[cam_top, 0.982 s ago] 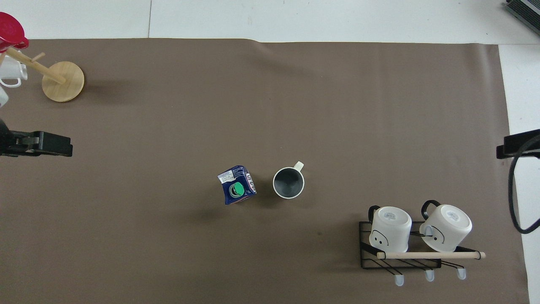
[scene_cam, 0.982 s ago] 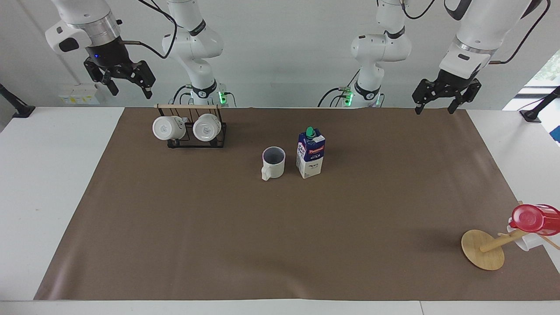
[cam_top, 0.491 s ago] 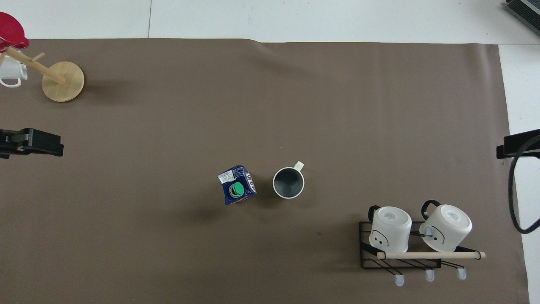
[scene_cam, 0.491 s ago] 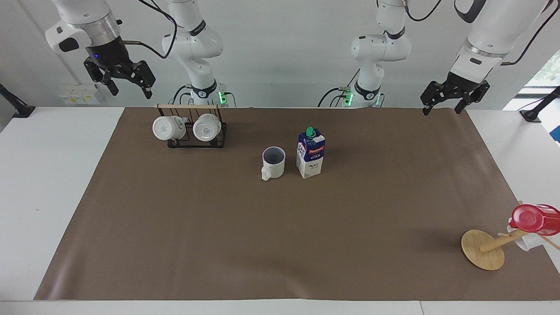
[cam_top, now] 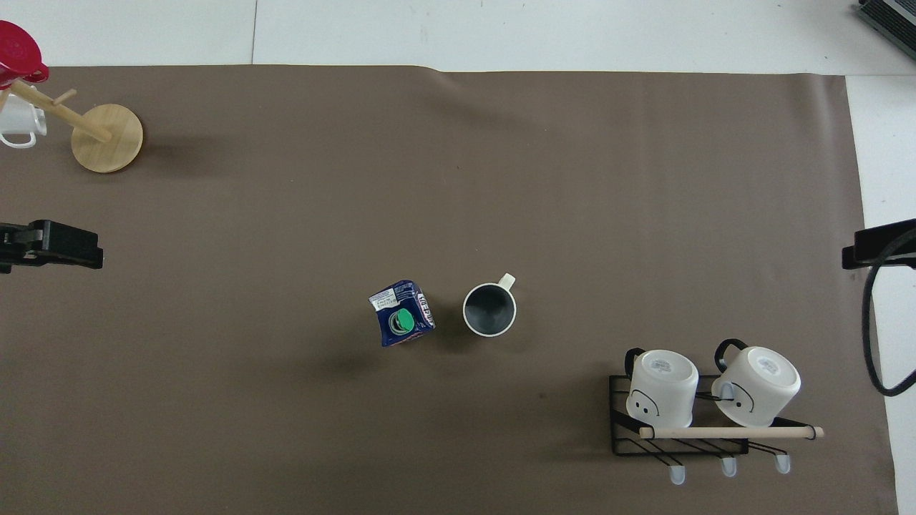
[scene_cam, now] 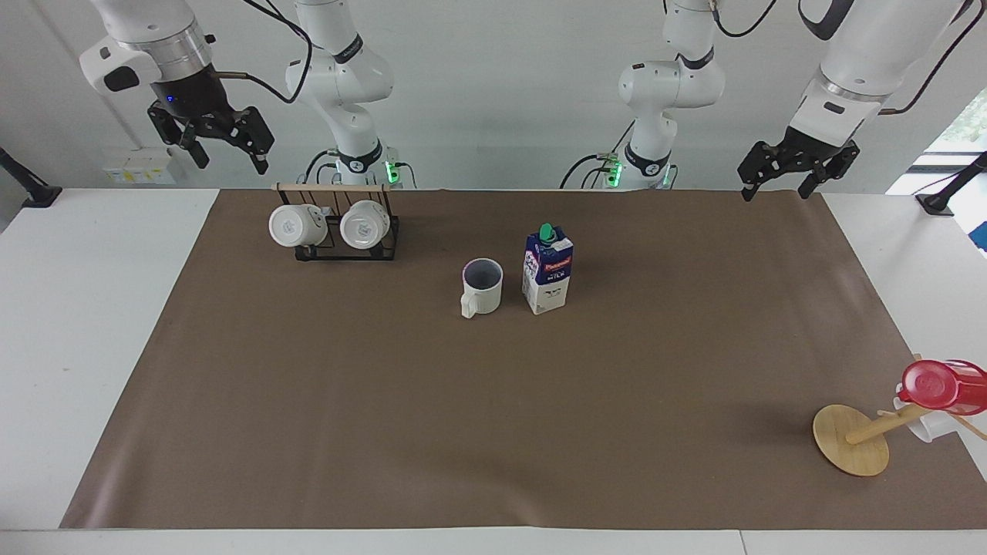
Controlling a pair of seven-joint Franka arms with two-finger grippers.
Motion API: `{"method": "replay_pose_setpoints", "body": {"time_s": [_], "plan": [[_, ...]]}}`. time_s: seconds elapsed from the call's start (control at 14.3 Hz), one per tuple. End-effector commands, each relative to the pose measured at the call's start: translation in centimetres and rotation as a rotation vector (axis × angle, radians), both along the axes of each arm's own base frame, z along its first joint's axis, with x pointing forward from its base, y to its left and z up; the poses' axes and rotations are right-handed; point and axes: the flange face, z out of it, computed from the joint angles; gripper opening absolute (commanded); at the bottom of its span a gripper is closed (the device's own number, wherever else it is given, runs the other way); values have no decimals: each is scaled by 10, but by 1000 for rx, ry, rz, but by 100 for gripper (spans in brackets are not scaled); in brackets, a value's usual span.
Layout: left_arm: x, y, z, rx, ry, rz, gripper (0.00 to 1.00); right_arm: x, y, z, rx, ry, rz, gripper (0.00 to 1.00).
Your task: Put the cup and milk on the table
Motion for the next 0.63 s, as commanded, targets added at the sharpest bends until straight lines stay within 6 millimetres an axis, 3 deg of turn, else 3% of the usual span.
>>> {"method": "replay_pose_setpoints", "body": {"time_s": [0.0, 0.56], "plan": [[-2, -3, 4, -8, 12, -18, 100, -5, 1, 1, 2, -12, -12, 100], [-3, -9, 4, -43, 15, -23, 100, -5, 0, 1, 2, -12, -14, 100]]}}
